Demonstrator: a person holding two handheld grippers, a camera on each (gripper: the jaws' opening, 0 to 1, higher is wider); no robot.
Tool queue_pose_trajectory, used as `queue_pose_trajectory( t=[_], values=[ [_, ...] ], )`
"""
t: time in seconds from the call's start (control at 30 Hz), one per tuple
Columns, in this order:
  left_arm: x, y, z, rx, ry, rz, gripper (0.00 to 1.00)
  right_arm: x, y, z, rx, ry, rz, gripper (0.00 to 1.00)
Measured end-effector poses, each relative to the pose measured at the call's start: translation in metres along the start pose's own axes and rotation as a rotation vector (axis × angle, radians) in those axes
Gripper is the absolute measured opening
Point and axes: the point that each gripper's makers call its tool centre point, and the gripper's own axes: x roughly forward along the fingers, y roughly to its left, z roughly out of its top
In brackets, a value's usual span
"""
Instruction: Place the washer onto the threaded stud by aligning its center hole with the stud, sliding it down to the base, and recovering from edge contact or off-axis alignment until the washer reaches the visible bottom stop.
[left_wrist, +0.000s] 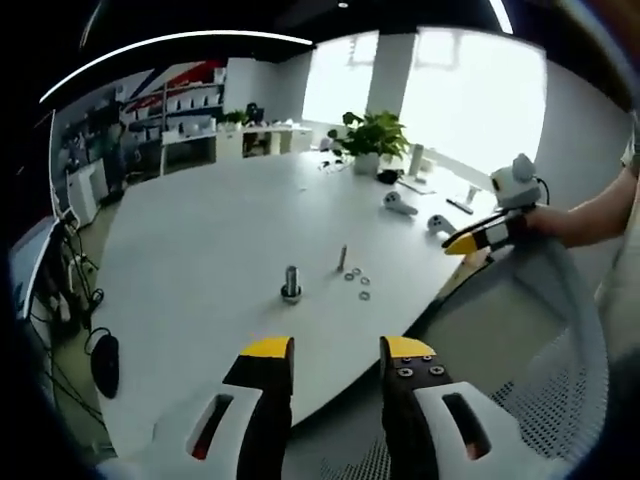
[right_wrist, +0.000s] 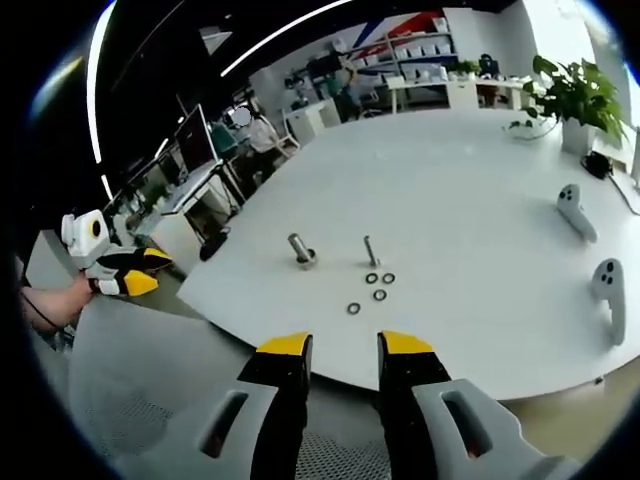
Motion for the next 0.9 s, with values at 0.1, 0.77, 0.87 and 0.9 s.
queue_pose_trajectory(
  t=[0.1,0.77,0.87,0.9],
  values=[
    [0.001,0.004,0.0,-0.002,0.0,0.002,0.31,0.002,-0.002,-0.003,-0.003,0.024,-0.007,0.28],
    [-0.005,-0.015,0.011,0.015,-0.087,-0.07,0.3,0.002,-0.001,-0.008,0.003,0.046,0.001,0.27],
    [-0.004,-0.016,0.01,0.017,-0.079,-0.071,0.29,0.001,-0.002,-0.01,0.004,0.053,-0.001,0.28],
    [-0.004,-0.014,0.01,0.023,-0.08,-0.06,0.29,0.001,-0.002,-0.01,0.006,0.051,-0.001,0.28]
  ],
)
